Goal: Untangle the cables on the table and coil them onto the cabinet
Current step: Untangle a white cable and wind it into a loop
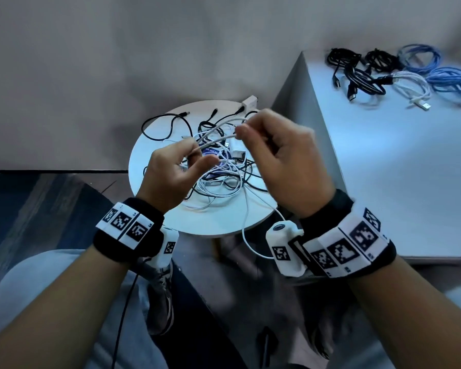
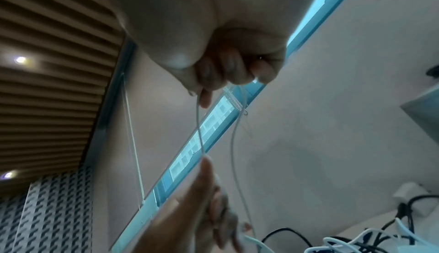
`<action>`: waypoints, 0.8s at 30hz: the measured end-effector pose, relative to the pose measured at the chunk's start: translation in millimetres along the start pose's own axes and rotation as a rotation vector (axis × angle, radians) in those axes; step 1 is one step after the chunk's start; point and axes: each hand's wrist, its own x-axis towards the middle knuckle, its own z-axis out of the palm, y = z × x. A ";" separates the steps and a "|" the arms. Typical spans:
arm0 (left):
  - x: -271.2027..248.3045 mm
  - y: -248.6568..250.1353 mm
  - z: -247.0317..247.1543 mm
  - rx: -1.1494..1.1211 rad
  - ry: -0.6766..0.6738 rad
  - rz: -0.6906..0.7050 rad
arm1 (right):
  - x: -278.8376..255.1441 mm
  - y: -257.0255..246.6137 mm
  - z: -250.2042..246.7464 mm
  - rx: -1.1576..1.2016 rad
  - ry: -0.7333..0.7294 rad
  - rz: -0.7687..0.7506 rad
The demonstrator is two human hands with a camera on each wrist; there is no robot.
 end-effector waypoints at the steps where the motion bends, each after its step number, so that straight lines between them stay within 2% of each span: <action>1: -0.2 -3.7 0.9 0.000 0.005 -0.036 | 0.7 1.1 0.3 -0.030 0.030 0.029; 2: -0.7 -6.1 3.0 -0.012 0.020 -0.079 | 0.5 4.5 1.0 -0.129 0.020 0.056; 5: -3.6 -2.3 11.1 -0.082 0.050 -0.128 | -7.8 19.7 5.6 -0.665 -0.133 0.067; 6: -5.1 1.1 13.9 -0.097 0.040 -0.121 | -11.8 21.5 8.5 -0.780 -0.187 0.080; 8: -7.8 7.8 20.3 -0.117 -0.007 -0.114 | -17.1 20.1 12.6 -0.841 -0.247 0.092; 10: -9.7 9.9 23.8 -0.130 -0.027 -0.110 | -17.1 17.0 15.0 -0.761 -0.272 0.086; 12: -9.3 9.1 22.8 -0.155 -0.014 -0.073 | -12.6 15.7 13.5 -0.557 -0.311 0.150; 13: -7.9 6.2 21.5 -0.150 -0.016 -0.038 | -9.7 16.2 12.3 -0.437 -0.285 0.176; 15: -4.1 -1.3 18.8 -0.061 -0.034 0.013 | -4.3 15.9 8.7 -0.294 -0.128 0.122; 17: -1.0 -7.8 15.5 0.012 -0.043 -0.011 | -0.6 15.0 4.6 -0.238 -0.021 0.023; 21: 0.8 -15.9 16.2 0.048 0.004 -0.101 | 2.1 12.4 -1.6 -0.041 -0.035 0.012; 24: 1.9 -17.6 19.7 0.060 -0.131 -0.227 | -0.9 11.8 -1.4 0.037 -0.071 0.049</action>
